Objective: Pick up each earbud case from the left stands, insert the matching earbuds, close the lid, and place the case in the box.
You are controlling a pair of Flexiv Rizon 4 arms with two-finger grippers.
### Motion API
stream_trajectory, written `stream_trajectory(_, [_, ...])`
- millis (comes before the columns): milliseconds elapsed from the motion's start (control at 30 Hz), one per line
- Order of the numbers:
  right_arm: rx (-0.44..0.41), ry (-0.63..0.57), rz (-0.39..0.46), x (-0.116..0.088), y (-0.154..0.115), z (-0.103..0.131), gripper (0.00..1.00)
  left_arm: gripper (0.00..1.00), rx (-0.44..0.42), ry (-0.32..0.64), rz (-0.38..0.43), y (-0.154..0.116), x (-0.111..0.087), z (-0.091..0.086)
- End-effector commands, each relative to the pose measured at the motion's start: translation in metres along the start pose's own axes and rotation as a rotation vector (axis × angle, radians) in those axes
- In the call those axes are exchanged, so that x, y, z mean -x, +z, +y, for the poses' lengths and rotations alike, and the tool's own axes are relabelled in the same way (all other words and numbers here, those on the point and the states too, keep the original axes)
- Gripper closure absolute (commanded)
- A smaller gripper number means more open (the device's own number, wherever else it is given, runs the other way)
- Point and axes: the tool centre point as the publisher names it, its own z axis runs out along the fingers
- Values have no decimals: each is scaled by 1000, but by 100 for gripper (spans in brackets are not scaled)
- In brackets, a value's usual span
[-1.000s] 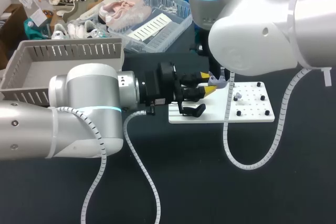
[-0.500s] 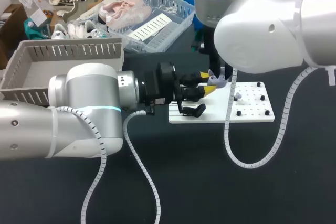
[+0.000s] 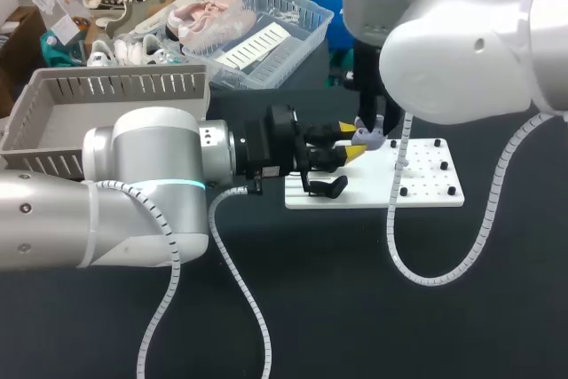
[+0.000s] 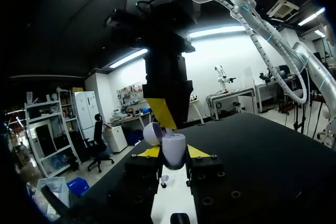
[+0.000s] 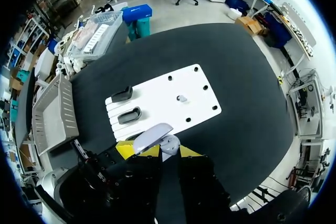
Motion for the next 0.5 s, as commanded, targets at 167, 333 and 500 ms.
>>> stream_trajectory(167, [9, -1, -7, 0, -2, -2, 100, 100, 6, 1, -1, 1, 0, -1])
stream_trajectory(333, [18, 5, -5, 0, -3, -3, 100, 100, 6, 1, -1, 1, 0, -1])
stream_trajectory(500, [26, 10, 1, -1, -2, -4, 100, 100, 6, 1, -1, 1, 0, -1])
